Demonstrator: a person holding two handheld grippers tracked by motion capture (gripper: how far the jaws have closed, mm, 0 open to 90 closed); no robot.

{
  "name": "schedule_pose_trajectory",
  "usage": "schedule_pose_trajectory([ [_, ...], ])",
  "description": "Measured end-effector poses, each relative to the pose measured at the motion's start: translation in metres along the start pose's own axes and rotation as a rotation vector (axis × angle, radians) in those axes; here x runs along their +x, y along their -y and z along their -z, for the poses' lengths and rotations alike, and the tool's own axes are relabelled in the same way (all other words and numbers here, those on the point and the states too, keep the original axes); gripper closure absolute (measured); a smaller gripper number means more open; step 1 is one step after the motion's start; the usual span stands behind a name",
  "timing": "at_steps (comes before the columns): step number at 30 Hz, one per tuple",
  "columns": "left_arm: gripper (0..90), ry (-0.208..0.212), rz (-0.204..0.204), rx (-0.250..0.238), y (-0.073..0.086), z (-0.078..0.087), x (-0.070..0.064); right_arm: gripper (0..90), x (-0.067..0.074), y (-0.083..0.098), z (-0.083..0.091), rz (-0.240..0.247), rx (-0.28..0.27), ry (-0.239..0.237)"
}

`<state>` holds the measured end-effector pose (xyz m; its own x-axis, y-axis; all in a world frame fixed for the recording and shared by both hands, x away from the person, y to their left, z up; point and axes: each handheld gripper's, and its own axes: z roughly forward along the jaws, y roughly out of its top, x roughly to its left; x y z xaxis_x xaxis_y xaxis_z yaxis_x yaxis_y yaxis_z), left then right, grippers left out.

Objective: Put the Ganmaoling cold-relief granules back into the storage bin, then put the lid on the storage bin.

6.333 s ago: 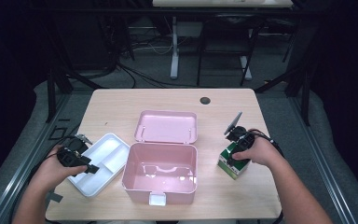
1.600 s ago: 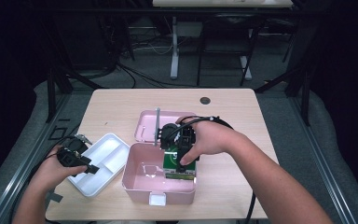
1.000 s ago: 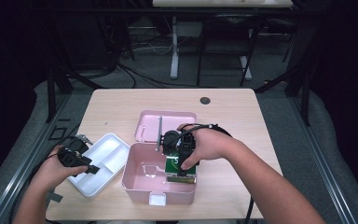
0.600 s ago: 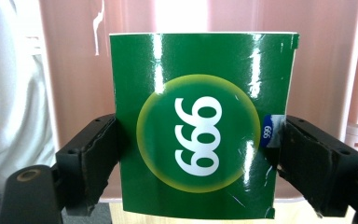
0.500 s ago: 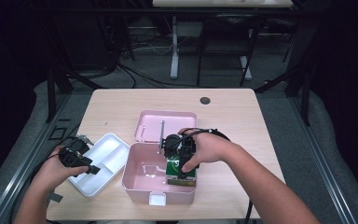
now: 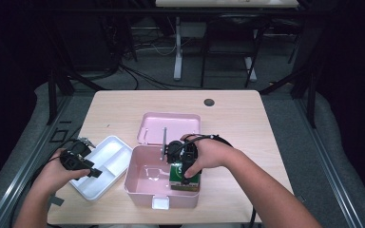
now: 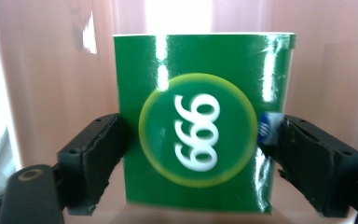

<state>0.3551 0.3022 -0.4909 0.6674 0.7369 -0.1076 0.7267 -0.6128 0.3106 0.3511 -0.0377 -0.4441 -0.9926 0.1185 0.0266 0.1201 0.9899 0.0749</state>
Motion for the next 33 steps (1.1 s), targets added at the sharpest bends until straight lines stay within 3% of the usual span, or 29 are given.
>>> schedule_pose_trajectory([
  [1, 45.1, -0.001, 0.000, 0.000, 0.000, 0.000, 0.000, 33.4, -0.001, 0.001, 0.000, 0.001, -0.012, 0.001],
  [2, 45.1, -0.001, 0.000, 0.000, 0.000, 0.000, 0.000, 28.6, -0.002, 0.001, 0.001, -0.006, -0.022, -0.004],
  [5, 45.1, -0.001, 0.006, 0.000, 0.000, 0.000, 0.001, 29.3, -0.003, 0.003, 0.003, -0.013, -0.042, -0.011],
  [14, 45.1, -0.004, 0.003, 0.001, 0.000, -0.001, 0.001, 28.7, -0.001, 0.004, 0.004, -0.013, -0.031, -0.007],
  [18, 45.1, -0.015, 0.002, -0.006, 0.001, 0.000, 0.001, 28.2, 0.005, 0.009, 0.009, -0.001, -0.059, 0.017],
  [26, 43.5, -0.057, -0.002, -0.027, 0.000, 0.001, 0.003, 29.5, 0.006, 0.029, 0.020, -0.067, -0.072, 0.075],
  [33, 43.4, -0.094, -0.032, -0.029, 0.000, 0.001, 0.003, 31.0, 0.006, 0.051, 0.030, -0.131, -0.115, 0.102],
])
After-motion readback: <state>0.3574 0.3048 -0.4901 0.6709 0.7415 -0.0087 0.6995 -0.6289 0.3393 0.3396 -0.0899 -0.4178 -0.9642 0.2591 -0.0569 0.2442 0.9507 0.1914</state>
